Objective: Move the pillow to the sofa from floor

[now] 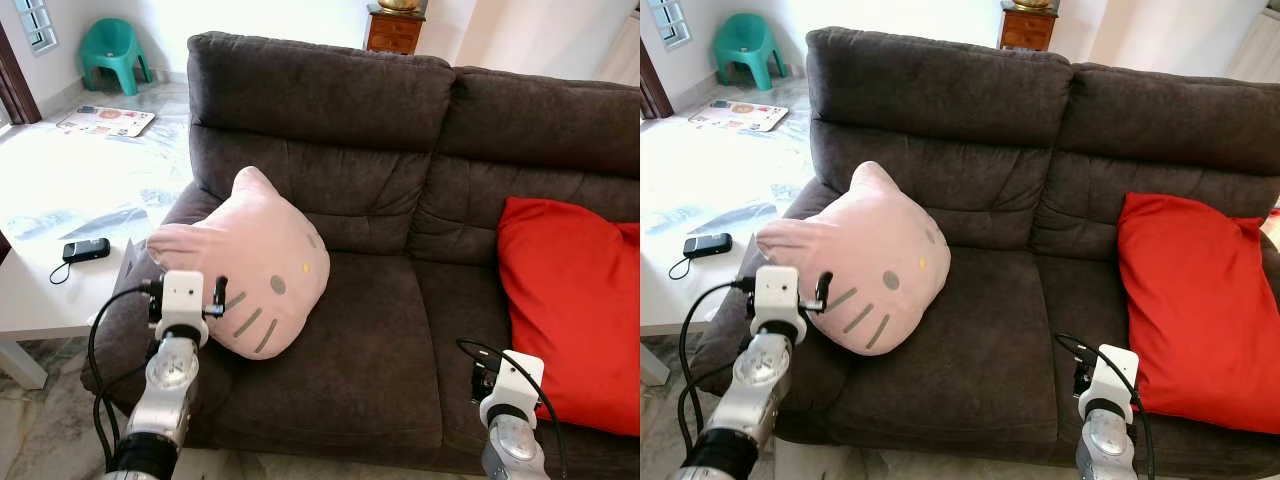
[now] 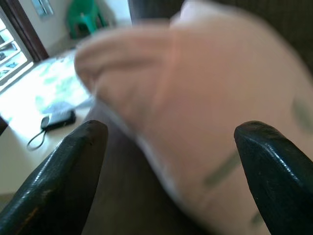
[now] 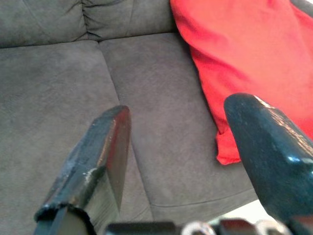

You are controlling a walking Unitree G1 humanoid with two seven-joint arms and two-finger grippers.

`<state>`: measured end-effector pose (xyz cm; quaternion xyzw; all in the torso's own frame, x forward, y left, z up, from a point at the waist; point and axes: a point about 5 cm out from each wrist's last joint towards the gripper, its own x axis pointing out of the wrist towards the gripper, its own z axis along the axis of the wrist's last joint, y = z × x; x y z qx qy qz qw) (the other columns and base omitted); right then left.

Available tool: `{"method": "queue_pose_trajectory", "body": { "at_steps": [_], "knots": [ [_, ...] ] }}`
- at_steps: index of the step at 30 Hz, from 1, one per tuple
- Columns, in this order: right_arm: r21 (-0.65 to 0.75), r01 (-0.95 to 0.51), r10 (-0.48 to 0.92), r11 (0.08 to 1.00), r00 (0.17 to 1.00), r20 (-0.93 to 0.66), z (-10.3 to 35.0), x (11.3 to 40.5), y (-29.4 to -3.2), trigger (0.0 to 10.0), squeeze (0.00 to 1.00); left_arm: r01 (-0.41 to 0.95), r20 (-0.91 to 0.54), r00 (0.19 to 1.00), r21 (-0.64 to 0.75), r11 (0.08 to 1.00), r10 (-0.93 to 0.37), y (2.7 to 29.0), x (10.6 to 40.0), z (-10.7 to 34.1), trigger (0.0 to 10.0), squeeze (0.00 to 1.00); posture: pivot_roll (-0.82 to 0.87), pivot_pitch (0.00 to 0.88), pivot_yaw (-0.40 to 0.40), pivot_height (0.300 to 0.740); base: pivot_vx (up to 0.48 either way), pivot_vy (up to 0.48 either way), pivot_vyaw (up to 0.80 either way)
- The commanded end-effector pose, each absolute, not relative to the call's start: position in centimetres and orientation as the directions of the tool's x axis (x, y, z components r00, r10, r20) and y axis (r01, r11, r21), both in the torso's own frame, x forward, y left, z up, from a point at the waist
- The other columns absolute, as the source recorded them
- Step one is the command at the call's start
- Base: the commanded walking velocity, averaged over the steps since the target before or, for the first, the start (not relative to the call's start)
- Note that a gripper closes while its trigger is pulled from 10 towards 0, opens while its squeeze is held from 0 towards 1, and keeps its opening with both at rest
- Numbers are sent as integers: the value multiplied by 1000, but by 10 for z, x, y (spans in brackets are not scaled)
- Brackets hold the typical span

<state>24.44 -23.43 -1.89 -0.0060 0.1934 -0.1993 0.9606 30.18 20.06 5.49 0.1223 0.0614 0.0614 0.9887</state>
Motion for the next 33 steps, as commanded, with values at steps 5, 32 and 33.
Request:
{"method": "queue_pose_trajectory", "body": {
  "at_steps": [5,32,33],
  "knots": [
    [-68,401,-394,914,832,-391,-26,234,-238,10000,0,-43,-220,971,236,971,97,201,286,29,10000,0,88,0,-87,740,0,0,0],
    [-31,335,-232,942,582,-779,-88,158,-216,10000,0,-43,-631,762,176,983,147,224,224,-48,10000,0,81,0,-22,740,0,0,0],
    [-22,331,-224,943,587,-778,-88,159,-215,10000,0,-39,-639,755,176,984,144,223,223,-50,10000,0,82,0,-23,740,0,0,0]
  ]
}}
